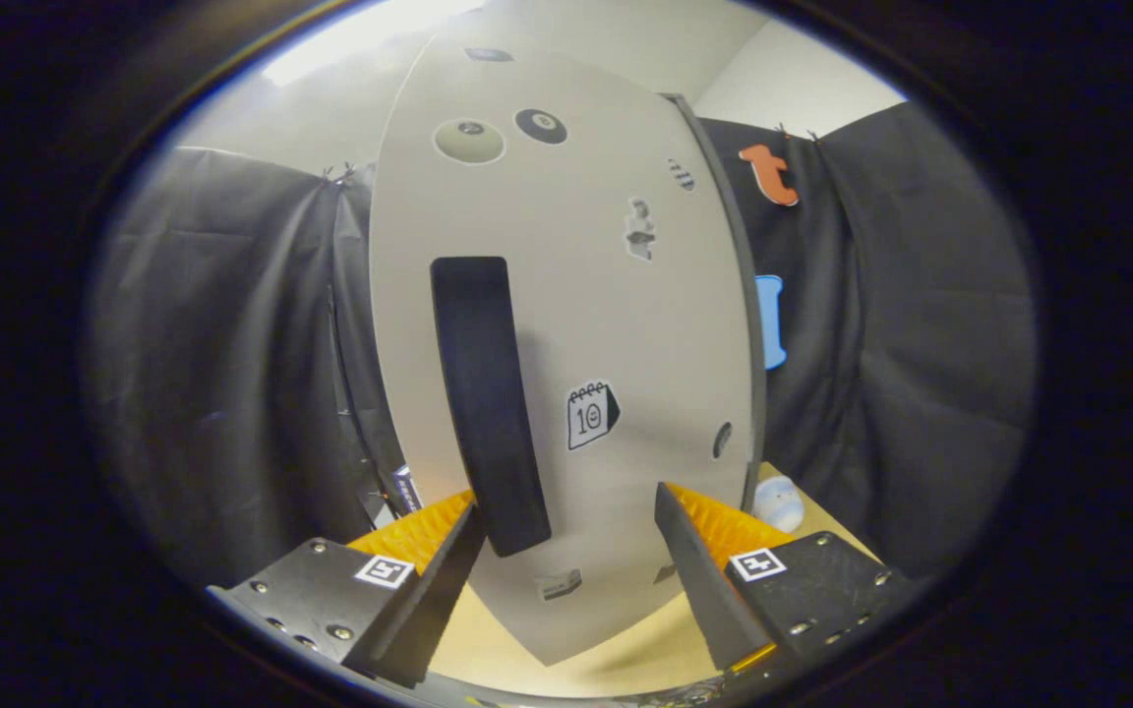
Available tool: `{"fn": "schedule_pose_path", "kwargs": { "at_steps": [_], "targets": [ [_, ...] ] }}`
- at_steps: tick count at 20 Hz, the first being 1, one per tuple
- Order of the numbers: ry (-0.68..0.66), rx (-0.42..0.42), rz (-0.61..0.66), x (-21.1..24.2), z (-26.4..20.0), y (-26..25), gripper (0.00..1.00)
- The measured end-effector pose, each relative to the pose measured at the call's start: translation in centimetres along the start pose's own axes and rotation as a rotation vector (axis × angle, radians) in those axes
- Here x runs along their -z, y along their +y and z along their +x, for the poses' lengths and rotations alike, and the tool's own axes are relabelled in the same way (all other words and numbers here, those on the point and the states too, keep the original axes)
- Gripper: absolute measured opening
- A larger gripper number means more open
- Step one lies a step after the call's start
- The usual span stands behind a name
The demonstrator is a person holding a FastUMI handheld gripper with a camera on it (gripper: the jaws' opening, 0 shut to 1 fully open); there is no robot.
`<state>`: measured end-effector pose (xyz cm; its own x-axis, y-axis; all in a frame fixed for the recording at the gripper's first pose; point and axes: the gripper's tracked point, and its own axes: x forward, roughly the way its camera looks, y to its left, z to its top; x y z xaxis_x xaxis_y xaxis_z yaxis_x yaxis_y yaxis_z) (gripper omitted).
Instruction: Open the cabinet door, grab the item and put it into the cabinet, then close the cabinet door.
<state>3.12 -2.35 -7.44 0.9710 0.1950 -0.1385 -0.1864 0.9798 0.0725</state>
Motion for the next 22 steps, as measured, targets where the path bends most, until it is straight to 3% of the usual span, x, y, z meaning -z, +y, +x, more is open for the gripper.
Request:
{"fn": "schedule_pose_path", "kwargs": {
  "at_steps": [15,22],
  "targets": [
    [0.007,-0.121,-0.097,-1.0,9.3,6.5,1.0],
    [-0.065,-0.004,-0.073,-1.1,10.5,6.9,1.0]
  ]
}}
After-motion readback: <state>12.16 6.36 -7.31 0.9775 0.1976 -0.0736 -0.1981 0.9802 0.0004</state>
